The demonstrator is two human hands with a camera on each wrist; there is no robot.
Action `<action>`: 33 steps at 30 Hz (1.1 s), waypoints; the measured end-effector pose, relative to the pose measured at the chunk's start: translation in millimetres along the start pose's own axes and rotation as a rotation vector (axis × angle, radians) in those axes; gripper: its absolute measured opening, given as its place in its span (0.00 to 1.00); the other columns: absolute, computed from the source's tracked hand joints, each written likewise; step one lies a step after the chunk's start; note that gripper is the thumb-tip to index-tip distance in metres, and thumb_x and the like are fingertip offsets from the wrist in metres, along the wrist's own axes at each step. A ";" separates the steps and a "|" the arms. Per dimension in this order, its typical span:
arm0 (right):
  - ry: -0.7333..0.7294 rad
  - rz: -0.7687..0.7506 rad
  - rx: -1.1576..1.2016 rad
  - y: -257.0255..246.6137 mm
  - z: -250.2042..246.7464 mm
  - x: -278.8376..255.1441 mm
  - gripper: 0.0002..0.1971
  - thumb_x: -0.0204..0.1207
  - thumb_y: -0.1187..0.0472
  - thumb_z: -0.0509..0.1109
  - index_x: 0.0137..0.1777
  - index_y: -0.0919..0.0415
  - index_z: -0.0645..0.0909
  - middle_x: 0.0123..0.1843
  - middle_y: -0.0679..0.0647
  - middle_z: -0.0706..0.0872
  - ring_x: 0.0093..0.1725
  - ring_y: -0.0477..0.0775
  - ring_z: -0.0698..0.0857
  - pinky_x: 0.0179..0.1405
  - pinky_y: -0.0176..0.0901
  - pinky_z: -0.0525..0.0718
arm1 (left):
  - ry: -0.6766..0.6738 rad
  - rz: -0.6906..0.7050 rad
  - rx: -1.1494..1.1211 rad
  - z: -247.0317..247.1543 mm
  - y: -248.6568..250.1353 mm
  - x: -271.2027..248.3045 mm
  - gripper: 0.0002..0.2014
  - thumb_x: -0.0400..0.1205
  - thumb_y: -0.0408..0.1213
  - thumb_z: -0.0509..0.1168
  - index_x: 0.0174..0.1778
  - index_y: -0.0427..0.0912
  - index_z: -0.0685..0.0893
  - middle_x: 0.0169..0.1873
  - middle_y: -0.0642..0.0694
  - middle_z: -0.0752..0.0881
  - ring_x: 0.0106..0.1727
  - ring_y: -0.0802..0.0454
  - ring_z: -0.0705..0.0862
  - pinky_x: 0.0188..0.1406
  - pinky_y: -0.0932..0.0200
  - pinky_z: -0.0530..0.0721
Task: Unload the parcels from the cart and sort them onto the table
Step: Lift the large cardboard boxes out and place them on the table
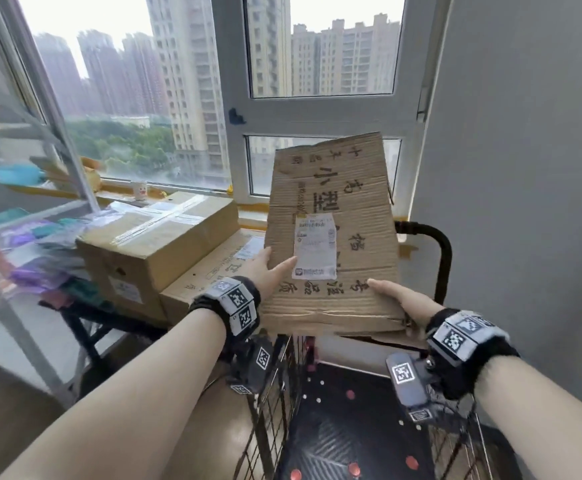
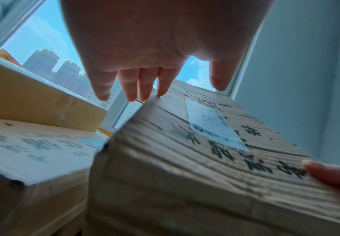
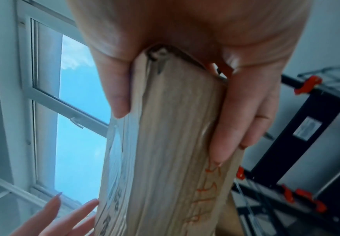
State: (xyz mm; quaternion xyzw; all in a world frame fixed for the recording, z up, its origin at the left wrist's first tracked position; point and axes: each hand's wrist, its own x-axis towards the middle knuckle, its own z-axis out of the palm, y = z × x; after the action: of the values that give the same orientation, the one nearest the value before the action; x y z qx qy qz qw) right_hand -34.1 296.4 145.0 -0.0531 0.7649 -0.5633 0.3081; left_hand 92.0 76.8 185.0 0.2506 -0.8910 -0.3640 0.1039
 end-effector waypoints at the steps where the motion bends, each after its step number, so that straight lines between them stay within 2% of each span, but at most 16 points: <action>1: -0.023 -0.006 0.022 -1.5 13.6 14.8 0.56 0.31 0.31 0.83 0.63 0.58 0.80 0.55 0.59 0.90 0.55 0.63 0.88 0.63 0.62 0.82 | 0.020 0.004 0.029 -9.2 -11.2 3.5 0.39 0.78 0.65 0.56 0.81 0.44 0.62 0.76 0.44 0.71 0.74 0.47 0.73 0.74 0.48 0.71; 3: -0.059 0.013 0.061 -13.1 49.5 23.0 0.56 0.33 0.32 0.83 0.65 0.59 0.77 0.57 0.63 0.88 0.54 0.65 0.88 0.53 0.60 0.87 | 0.071 0.008 0.076 -30.1 -34.4 12.6 0.35 0.82 0.59 0.55 0.80 0.40 0.63 0.77 0.42 0.70 0.76 0.46 0.70 0.75 0.52 0.68; 5: -0.085 0.059 0.125 -29.3 91.6 16.9 0.46 0.47 0.37 0.82 0.64 0.62 0.76 0.57 0.67 0.86 0.52 0.66 0.87 0.40 0.59 0.89 | 0.089 0.012 0.081 -54.1 -58.1 22.7 0.34 0.82 0.59 0.55 0.78 0.39 0.66 0.76 0.42 0.72 0.74 0.45 0.72 0.73 0.53 0.69; 7: -0.086 0.087 0.171 -41.2 128.8 20.1 0.35 0.63 0.39 0.76 0.63 0.64 0.76 0.57 0.67 0.85 0.54 0.67 0.86 0.47 0.62 0.88 | 0.085 0.017 0.076 -79.6 -81.9 32.5 0.30 0.84 0.57 0.54 0.77 0.40 0.68 0.73 0.43 0.76 0.71 0.45 0.75 0.68 0.56 0.71; 8: -0.077 0.093 0.179 -45.1 144.7 26.5 0.32 0.68 0.40 0.74 0.62 0.64 0.76 0.57 0.66 0.85 0.55 0.67 0.86 0.51 0.64 0.86 | 0.080 0.009 0.082 -92.4 -94.6 38.2 0.29 0.84 0.56 0.54 0.77 0.41 0.69 0.73 0.43 0.76 0.71 0.45 0.76 0.67 0.57 0.72; 10: -0.073 0.100 0.223 -53.0 176.4 33.3 0.28 0.73 0.41 0.70 0.60 0.65 0.76 0.51 0.65 0.85 0.51 0.66 0.85 0.53 0.64 0.85 | 0.067 -0.014 0.121 -117.1 -119.5 49.6 0.31 0.84 0.57 0.53 0.79 0.41 0.66 0.75 0.42 0.72 0.74 0.44 0.73 0.71 0.54 0.69; 13: -0.013 0.032 0.223 -59.5 214.8 46.8 0.26 0.80 0.46 0.63 0.68 0.66 0.75 0.45 0.58 0.83 0.46 0.58 0.83 0.67 0.57 0.78 | 0.058 -0.037 0.220 -148.3 -153.1 66.7 0.31 0.85 0.55 0.53 0.81 0.41 0.62 0.79 0.41 0.67 0.78 0.44 0.67 0.76 0.52 0.65; 16: 0.026 0.052 0.230 -63.4 241.4 55.8 0.26 0.81 0.45 0.62 0.68 0.65 0.76 0.44 0.58 0.83 0.42 0.56 0.82 0.57 0.53 0.80 | 0.087 -0.012 0.358 -171.3 -179.5 81.2 0.21 0.88 0.42 0.53 0.77 0.40 0.69 0.75 0.40 0.72 0.76 0.43 0.69 0.73 0.53 0.66; 19: 0.080 0.104 0.230 -65.1 259.6 58.8 0.24 0.79 0.42 0.62 0.62 0.63 0.77 0.43 0.60 0.83 0.42 0.57 0.81 0.58 0.57 0.81 | 0.083 0.028 0.484 -180.5 -208.6 97.3 0.21 0.84 0.32 0.54 0.75 0.41 0.71 0.76 0.42 0.71 0.77 0.44 0.66 0.77 0.52 0.62; 20: 0.101 0.132 0.215 -65.8 264.5 57.3 0.24 0.78 0.40 0.63 0.59 0.62 0.77 0.42 0.60 0.82 0.41 0.58 0.81 0.52 0.58 0.84 | 0.063 0.040 0.521 -181.3 -218.6 102.4 0.23 0.82 0.31 0.55 0.75 0.42 0.70 0.77 0.43 0.69 0.79 0.45 0.63 0.79 0.52 0.61; 22: 0.121 0.197 0.237 -66.2 273.3 54.0 0.26 0.74 0.39 0.67 0.57 0.63 0.75 0.42 0.61 0.81 0.39 0.58 0.81 0.33 0.53 0.87 | 0.033 0.046 0.570 -180.8 -235.8 108.5 0.25 0.80 0.31 0.55 0.76 0.43 0.68 0.79 0.45 0.66 0.81 0.46 0.59 0.80 0.48 0.60; 24: 0.136 0.233 0.317 -64.2 280.7 53.3 0.30 0.69 0.39 0.73 0.58 0.64 0.75 0.45 0.62 0.80 0.41 0.60 0.82 0.25 0.55 0.89 | 0.030 0.045 0.579 -177.6 -248.8 110.2 0.27 0.80 0.31 0.55 0.77 0.46 0.66 0.81 0.47 0.62 0.82 0.46 0.56 0.81 0.44 0.58; 28: 0.175 0.229 0.400 -56.8 295.6 58.5 0.30 0.65 0.40 0.76 0.55 0.64 0.77 0.49 0.61 0.82 0.46 0.60 0.84 0.29 0.52 0.89 | 0.039 0.058 0.538 -171.5 -264.2 105.6 0.32 0.82 0.32 0.54 0.83 0.50 0.54 0.83 0.49 0.52 0.84 0.49 0.50 0.82 0.42 0.52; 30: 0.204 0.215 0.431 -54.8 301.9 60.6 0.30 0.64 0.39 0.77 0.56 0.62 0.77 0.52 0.62 0.82 0.50 0.60 0.84 0.34 0.52 0.88 | 0.038 0.059 0.528 -170.9 -267.5 105.1 0.32 0.82 0.32 0.53 0.83 0.50 0.52 0.84 0.50 0.49 0.84 0.50 0.49 0.82 0.42 0.51; 33: 0.246 0.201 0.407 -58.0 306.1 52.1 0.24 0.71 0.40 0.72 0.50 0.61 0.73 0.46 0.61 0.78 0.54 0.60 0.82 0.40 0.50 0.88 | 0.016 0.037 0.528 -170.1 -269.6 104.3 0.32 0.83 0.32 0.53 0.83 0.49 0.52 0.84 0.51 0.48 0.84 0.51 0.46 0.82 0.42 0.49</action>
State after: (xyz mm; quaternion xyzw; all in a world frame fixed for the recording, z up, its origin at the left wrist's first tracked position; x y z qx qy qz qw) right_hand 71.2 -0.5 121.7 0.1554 0.6691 -0.6742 0.2714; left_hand 165.6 -243.5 117.8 0.2555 -0.9587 -0.1151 0.0484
